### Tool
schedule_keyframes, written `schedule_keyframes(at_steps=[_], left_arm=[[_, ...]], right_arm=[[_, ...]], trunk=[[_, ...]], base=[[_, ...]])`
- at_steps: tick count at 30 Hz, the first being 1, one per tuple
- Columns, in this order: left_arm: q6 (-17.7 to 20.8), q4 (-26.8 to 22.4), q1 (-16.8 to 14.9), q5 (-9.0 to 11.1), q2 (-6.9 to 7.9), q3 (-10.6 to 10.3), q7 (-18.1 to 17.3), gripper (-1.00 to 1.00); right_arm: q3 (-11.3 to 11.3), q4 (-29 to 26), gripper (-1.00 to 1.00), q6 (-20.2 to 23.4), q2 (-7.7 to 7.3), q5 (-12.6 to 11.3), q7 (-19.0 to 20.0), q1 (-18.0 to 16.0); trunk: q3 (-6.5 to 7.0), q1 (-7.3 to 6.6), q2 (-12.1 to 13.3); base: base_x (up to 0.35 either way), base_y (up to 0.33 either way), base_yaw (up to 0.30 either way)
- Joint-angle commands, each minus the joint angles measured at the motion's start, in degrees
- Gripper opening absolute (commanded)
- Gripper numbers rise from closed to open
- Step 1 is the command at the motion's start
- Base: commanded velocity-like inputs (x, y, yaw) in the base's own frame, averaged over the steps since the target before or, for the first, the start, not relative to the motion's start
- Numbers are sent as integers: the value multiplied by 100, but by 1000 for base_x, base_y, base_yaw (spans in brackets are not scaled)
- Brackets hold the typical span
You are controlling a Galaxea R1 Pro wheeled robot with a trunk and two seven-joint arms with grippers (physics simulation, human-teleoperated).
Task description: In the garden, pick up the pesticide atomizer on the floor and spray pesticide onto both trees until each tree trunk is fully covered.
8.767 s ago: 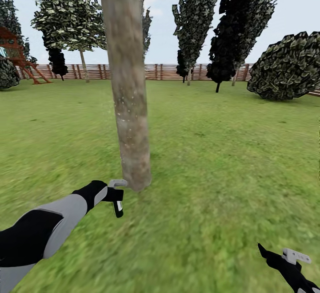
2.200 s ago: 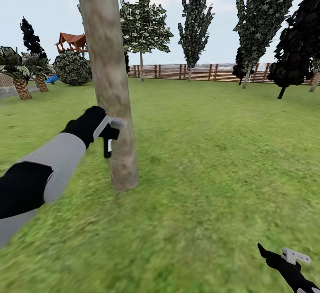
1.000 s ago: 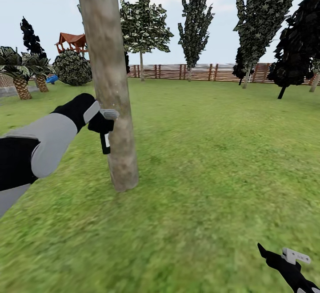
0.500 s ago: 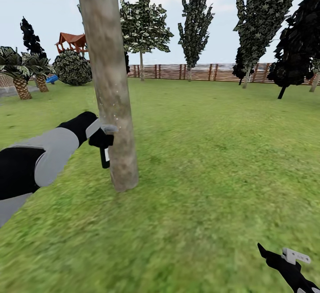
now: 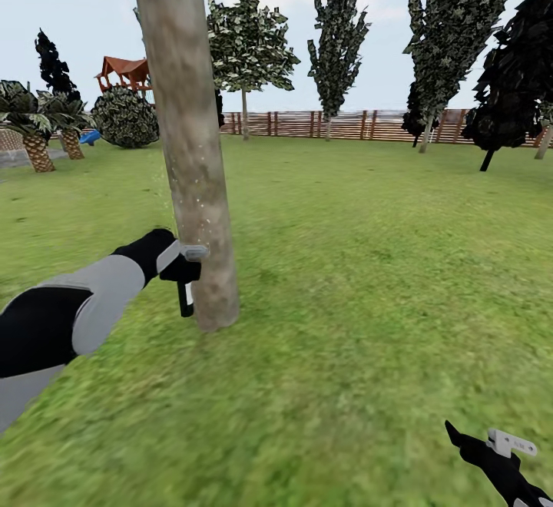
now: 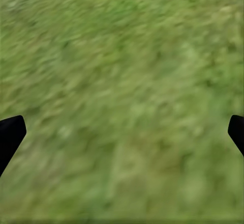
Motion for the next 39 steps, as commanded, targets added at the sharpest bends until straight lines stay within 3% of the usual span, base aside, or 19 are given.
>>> schedule_keyframes(at_steps=[1,14,24,32,35,39], left_arm=[[21,-10,34,39,2,-53,-21,-100],[-536,-7,760,43,2,-53,-21,-100],[-958,-10,1018,35,11,-53,-19,-100],[-1870,-5,1470,44,19,-53,-30,-100],[-1943,-26,1799,44,16,-50,-25,-100],[-1953,-35,1885,43,4,-52,-29,-100]], right_arm=[[-40,9,100,-5,-1,-19,52,-4],[-40,9,100,-5,-1,-19,52,-4],[-40,9,100,-5,-1,-19,52,-4],[-40,9,100,-5,-1,-21,58,-4],[-40,9,100,-5,-2,-21,60,-4],[-40,13,100,-5,-1,-19,61,-4]], trunk=[[-5,-2,-3],[-5,-2,-3],[-5,-2,-3],[-5,-2,-3],[-5,-2,-3],[-5,-2,-3]], base=[[0,0,0],[0,0,0],[0,0,0],[2,0,78],[124,-121,178],[190,-224,32]])
